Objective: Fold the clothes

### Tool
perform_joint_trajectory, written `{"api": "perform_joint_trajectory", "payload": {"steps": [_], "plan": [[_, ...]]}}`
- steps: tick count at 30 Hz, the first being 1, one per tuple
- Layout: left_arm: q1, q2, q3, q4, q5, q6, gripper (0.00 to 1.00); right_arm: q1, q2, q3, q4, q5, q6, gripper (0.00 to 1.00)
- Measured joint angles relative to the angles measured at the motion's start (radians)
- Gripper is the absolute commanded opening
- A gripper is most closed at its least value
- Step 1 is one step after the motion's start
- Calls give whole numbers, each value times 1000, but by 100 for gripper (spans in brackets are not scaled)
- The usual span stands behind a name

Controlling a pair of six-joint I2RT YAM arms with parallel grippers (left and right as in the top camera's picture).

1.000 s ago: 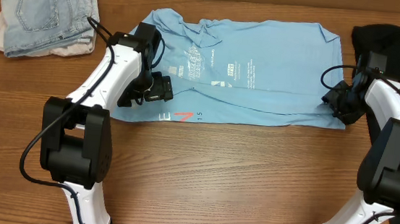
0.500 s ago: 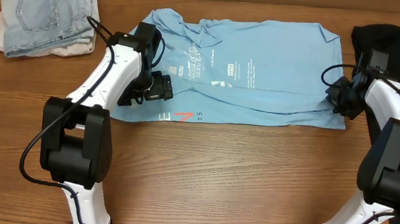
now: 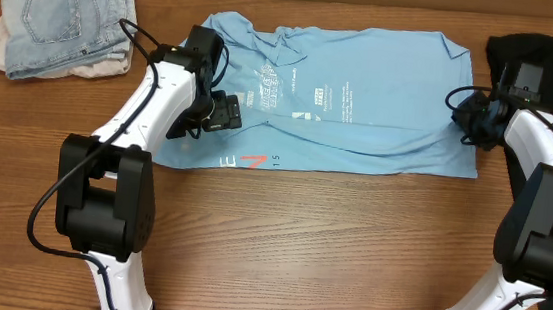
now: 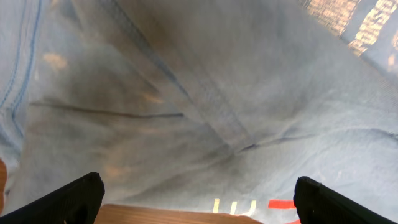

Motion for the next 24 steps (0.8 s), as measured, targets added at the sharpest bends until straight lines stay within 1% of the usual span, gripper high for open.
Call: {"api": "perform_joint_trajectory", "payload": {"steps": [5, 6, 7, 8, 9, 11, 14, 18, 21, 24], "plan": [[0, 0, 0, 37, 0, 0, 100, 0, 0, 2, 6, -6, -1, 40], [0, 0, 0, 39, 0, 0, 100, 0, 0, 7, -12, -11, -1, 47], [0, 0, 0, 39, 0, 0, 100, 0, 0, 19, -47, -22, -5, 64], [0, 0, 0, 38, 0, 0, 100, -1, 2, 40, -93, -38, -8, 79], [0, 0, 0, 37, 0, 1, 100, -2, 3, 58, -125, -47, -23, 82], [0, 0, 0, 35, 0, 8, 100, -3, 8, 131, -216, -65, -44, 82], [0, 0, 0, 34, 0, 18, 100, -6, 10, 283, -339, -81, -76, 88], [0, 0, 0, 32, 0, 23, 100, -13, 10, 462, -498, -96, -109, 87], [0, 0, 0, 32, 1, 30, 100, -11, 5, 491, -620, -134, -120, 84], [0, 0, 0, 31, 5, 34, 100, 7, 5, 461, -699, -160, -127, 83]]}}
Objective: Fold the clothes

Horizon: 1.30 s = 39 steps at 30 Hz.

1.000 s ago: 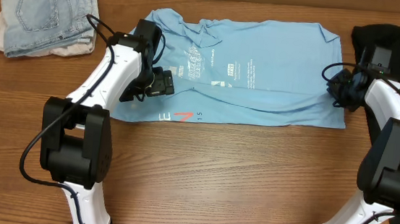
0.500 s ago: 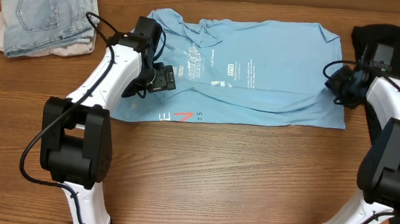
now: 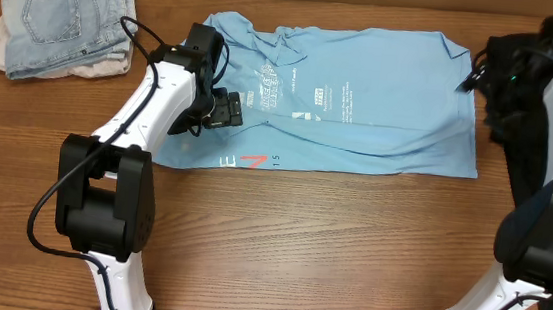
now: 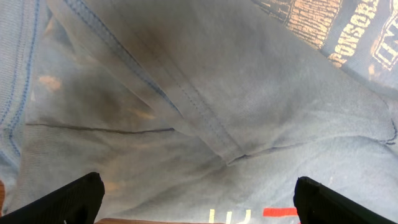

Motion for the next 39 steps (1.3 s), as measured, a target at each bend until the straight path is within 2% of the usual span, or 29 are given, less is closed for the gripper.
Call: {"api": "perform_joint_trajectory", "payload": {"steps": [6, 12, 20, 27, 35, 39], "plan": [[0, 0, 0, -7, 7, 1, 100, 138, 0, -167, 87, -19, 1, 84], [0, 0, 0, -38, 7, 3, 100, 240, 1, -280, 129, 12, 80, 84], [0, 0, 0, -42, 7, 3, 100, 237, 1, -332, 175, 43, 128, 83], [0, 0, 0, -42, 7, 3, 100, 237, 1, -338, 257, 47, 136, 79], [0, 0, 0, -43, 7, 3, 100, 237, 1, -424, 330, 47, 159, 75], [0, 0, 0, -46, 7, 3, 100, 237, 1, -432, 354, 47, 161, 67]]}}
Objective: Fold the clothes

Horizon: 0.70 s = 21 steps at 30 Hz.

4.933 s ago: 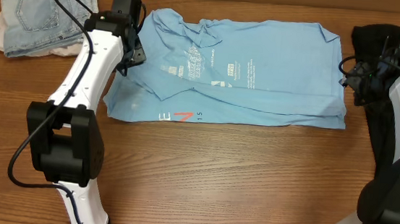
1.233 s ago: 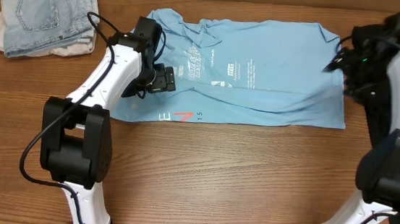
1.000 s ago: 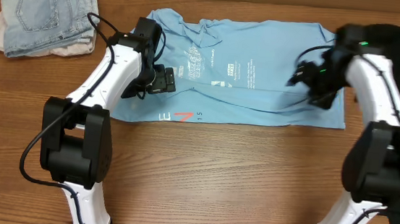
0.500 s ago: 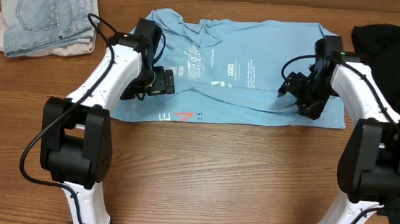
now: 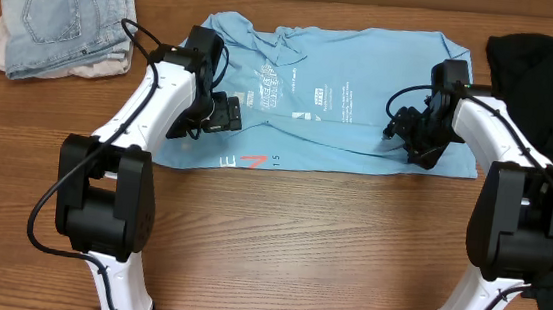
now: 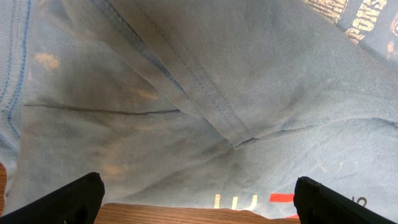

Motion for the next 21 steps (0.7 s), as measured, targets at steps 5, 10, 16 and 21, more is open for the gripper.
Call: {"api": "perform_joint_trajectory", "payload": {"steps": [5, 10, 16, 21], "plan": [[0, 0, 0, 0, 0, 0, 100, 0, 0, 0, 24, 0, 3, 50], [0, 0, 0, 0, 0, 0, 100, 0, 0, 0, 41, 0, 4, 28], [0, 0, 0, 2, 0, 0, 100, 0, 0, -1, 86, 0, 12, 4], [0, 0, 0, 5, 0, 0, 100, 0, 0, -2, 191, 0, 23, 26]]}}
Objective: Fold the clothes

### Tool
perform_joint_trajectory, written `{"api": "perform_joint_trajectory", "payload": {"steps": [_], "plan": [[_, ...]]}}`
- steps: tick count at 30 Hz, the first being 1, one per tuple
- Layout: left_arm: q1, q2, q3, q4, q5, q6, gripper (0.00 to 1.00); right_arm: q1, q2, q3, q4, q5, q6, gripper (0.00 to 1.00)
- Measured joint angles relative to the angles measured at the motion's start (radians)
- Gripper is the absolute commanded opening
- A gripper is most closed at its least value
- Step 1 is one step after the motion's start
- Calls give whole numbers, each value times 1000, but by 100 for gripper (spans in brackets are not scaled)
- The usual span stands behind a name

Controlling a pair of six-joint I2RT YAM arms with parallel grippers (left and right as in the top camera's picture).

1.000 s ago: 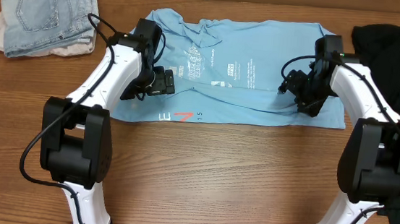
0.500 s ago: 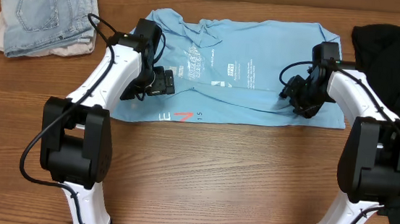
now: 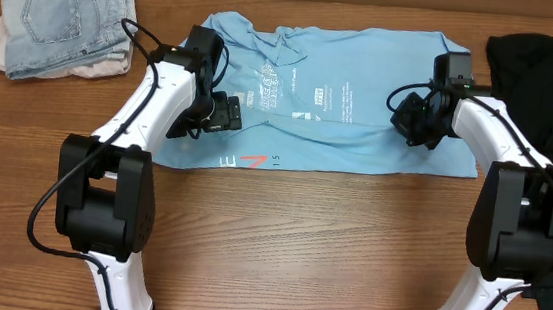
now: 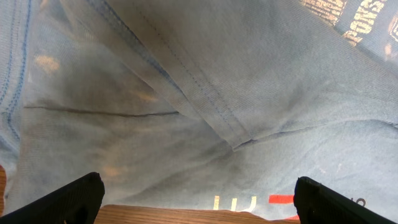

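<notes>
A light blue T-shirt (image 3: pixel 357 147) with printed text lies spread and creased across the back of the table. My left gripper (image 3: pixel 226 112) hovers low over its left part, jaws wide open and holding nothing. In the left wrist view that gripper (image 4: pixel 199 204) looks down on the blue T-shirt (image 4: pixel 261 81), where a stitched hem fold runs diagonally, and on the shirt's edge with wood below it. My right gripper (image 3: pixel 412 117) is down on the shirt's right part. Whether its jaws are open does not show from above.
A folded pile of jeans (image 3: pixel 63 11) on pale cloth sits at the back left. A black garment lies at the right edge, running down past the right arm. Bare wooden table (image 3: pixel 309 238) fills the front half.
My right gripper has shifted a little toward the back of the table, from near the shirt's front right hem to its right middle. The left gripper and the shirt look unchanged.
My left gripper stayed open over the shirt's left part throughout. My right gripper was first at the shirt's right edge, then high at the far right over the black garment, then down near the shirt's front right, and is now slightly farther back.
</notes>
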Motion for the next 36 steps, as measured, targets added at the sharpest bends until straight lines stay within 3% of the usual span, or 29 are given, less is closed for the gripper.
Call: {"api": "perform_joint_trajectory", "payload": {"steps": [2, 5, 9, 10, 15, 17, 19, 22, 24, 36], "plan": [[0, 0, 0, 0, 0, 0, 100, 0, 0, 0, 15, 2, 2, 49], [0, 0, 0, 2, 0, 0, 100, 0, 0, 0, 25, 13, -5, 50], [0, 0, 0, 19, 0, 0, 100, -3, 0, 0, 39, 54, -2, 69], [0, 0, 0, 21, 0, 0, 99, -4, 0, 0, 31, 58, -2, 70], [0, 0, 0, 21, 28, 28, 83, -41, 0, 44, -159, 73, -6, 69], [0, 0, 0, 22, 63, 48, 64, -66, 0, 89, -243, 77, -6, 62], [-1, 0, 0, 26, 105, 64, 33, -92, 0, 142, -315, 78, -12, 46], [-11, 0, 0, 54, 172, 93, 4, -122, 0, 180, -357, 82, -18, 22], [-28, 0, 0, 79, 199, 109, 4, -131, 0, 179, -363, 94, -27, 4], [-177, 45, 0, 191, 309, 95, 4, -128, 0, 43, -218, 140, -31, 4]]}}
